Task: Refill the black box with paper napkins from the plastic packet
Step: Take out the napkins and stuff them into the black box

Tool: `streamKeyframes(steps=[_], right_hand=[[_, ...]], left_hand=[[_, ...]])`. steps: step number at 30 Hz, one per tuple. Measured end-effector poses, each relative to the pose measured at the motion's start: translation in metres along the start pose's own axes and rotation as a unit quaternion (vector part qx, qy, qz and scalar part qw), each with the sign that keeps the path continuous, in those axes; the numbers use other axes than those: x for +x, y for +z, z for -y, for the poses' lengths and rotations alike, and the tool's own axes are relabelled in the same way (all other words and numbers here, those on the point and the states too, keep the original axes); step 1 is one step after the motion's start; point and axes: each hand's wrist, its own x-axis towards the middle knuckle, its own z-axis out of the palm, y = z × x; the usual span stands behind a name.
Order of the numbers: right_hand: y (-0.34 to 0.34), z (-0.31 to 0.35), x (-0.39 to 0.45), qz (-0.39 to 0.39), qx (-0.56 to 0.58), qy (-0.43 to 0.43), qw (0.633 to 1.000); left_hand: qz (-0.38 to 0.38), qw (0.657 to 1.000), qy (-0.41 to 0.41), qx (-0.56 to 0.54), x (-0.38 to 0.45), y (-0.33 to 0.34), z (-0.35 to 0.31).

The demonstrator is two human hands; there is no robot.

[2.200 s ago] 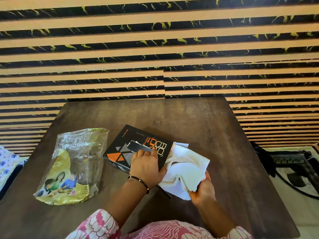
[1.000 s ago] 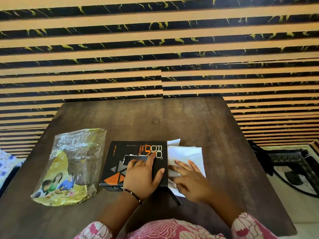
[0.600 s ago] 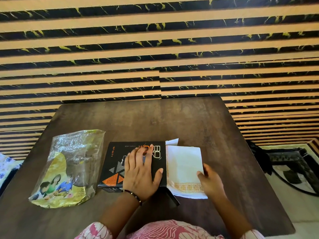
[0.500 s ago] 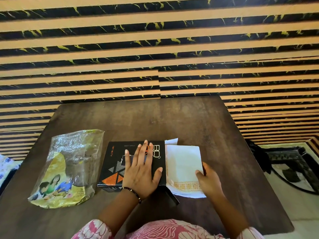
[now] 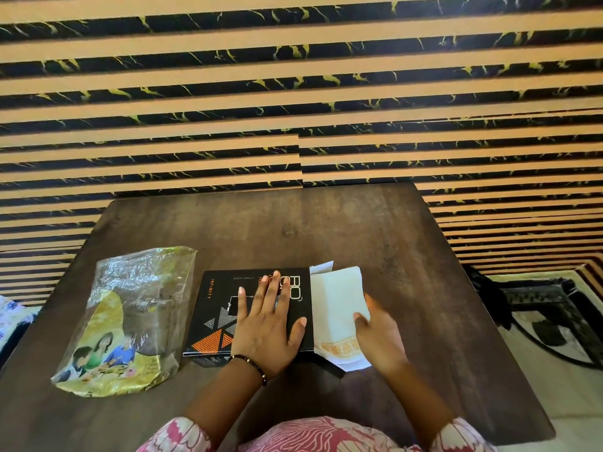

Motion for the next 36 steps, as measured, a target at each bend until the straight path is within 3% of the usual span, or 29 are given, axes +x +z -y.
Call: streamKeyframes(steps=[8, 16, 21, 30, 36], right_hand=[[0.001, -0.005, 0.016, 0.034, 0.02, 0.098, 0.994], [0.011, 0.004, 0.013, 0.107, 0.099, 0.057, 0.988], [-0.004, -0.009, 0.019, 0.033, 0.124, 0.1, 0.987], [0.011, 0.012, 0.027, 0.043, 0.075, 0.125, 0.988], [0.02, 0.016, 0.022, 0.085, 0.155, 0.131, 0.976]], left_hand=[[-0.022, 1.0, 0.0, -0.003, -0.002, 0.006, 0.001], [-0.01, 1.0, -0.004, -0.023, -0.001, 0.002, 0.001], [-0.013, 1.0, -0.001, -0.024, -0.003, 0.004, 0.001], [-0.008, 1.0, 0.002, -0.023, -0.004, 0.004, 0.0], [-0.016, 1.0, -0.001, -0.017, -0.003, 0.007, 0.002]])
